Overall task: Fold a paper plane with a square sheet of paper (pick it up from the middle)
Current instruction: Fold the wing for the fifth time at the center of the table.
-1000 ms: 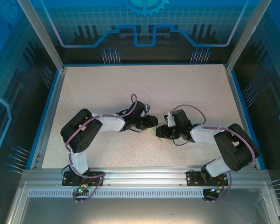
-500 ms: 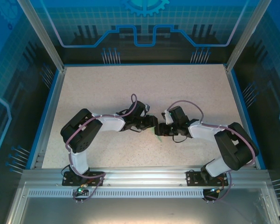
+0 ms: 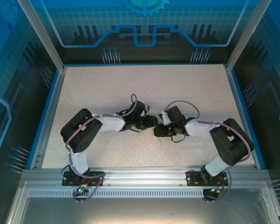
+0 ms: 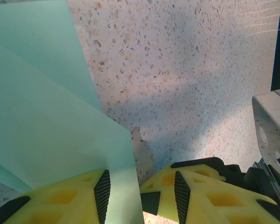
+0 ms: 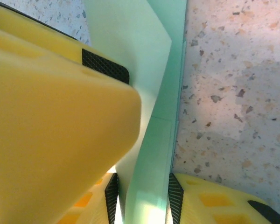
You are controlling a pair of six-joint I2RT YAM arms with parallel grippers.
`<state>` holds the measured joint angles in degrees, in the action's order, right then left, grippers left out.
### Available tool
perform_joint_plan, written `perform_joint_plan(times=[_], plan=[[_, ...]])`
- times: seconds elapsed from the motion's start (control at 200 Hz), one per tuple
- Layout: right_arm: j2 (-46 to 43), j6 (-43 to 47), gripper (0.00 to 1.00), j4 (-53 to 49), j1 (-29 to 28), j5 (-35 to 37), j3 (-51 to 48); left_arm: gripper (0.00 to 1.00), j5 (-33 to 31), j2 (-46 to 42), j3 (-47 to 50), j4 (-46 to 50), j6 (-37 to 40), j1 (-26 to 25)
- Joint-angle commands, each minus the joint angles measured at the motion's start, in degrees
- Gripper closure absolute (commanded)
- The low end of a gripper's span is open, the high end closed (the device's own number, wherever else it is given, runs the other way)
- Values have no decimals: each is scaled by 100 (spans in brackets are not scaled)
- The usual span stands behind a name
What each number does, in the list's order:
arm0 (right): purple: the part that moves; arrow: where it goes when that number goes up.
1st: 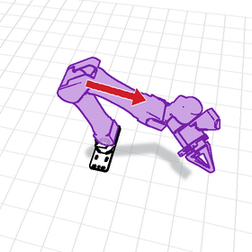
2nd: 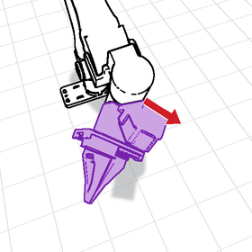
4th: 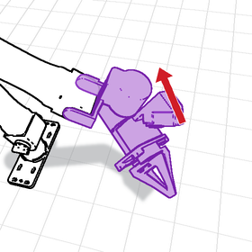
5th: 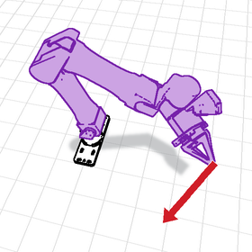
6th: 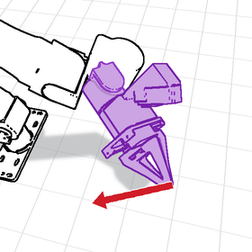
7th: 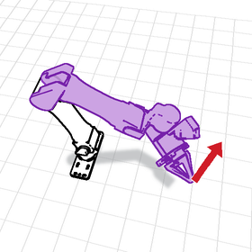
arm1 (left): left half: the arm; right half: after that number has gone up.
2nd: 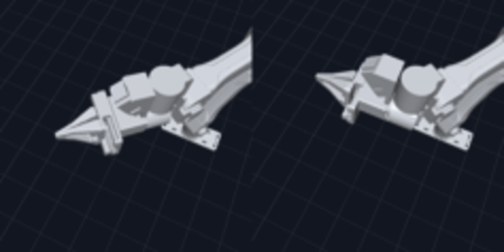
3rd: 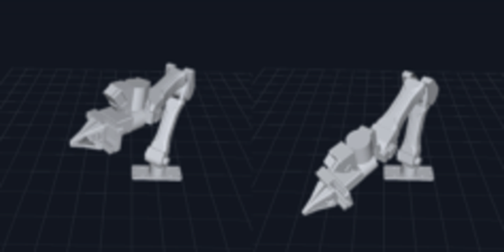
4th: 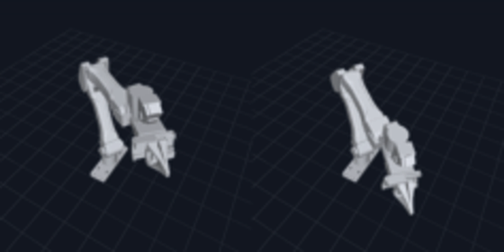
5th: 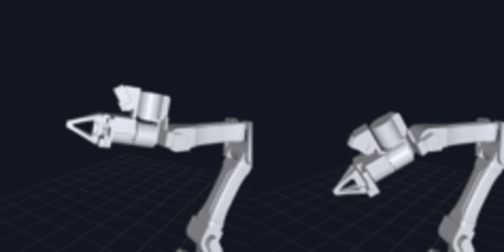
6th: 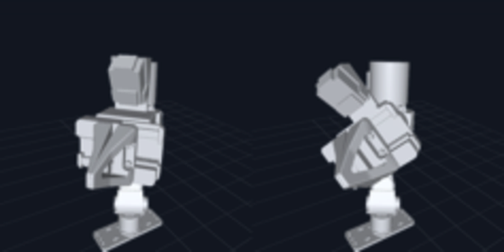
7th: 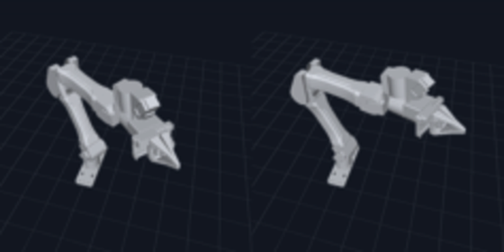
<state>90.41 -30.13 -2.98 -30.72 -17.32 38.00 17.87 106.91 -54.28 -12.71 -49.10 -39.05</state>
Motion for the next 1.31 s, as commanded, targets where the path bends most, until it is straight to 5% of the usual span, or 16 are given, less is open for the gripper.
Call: perform_joint_plan(times=[0.0, 0.565, 1.3], plan=[[168, 22, 66, -80, -85, 39, 70, 55, 101, 32, -179, 94, 144, 23], [272, -191, 77, 184, 47, -113, -102, 52, 429, -92, -53, -189, 167, 27], [-46, -268, 68, 55, 54, -291, -221, 55, 102, 374, -47, -137, 99, 127]])
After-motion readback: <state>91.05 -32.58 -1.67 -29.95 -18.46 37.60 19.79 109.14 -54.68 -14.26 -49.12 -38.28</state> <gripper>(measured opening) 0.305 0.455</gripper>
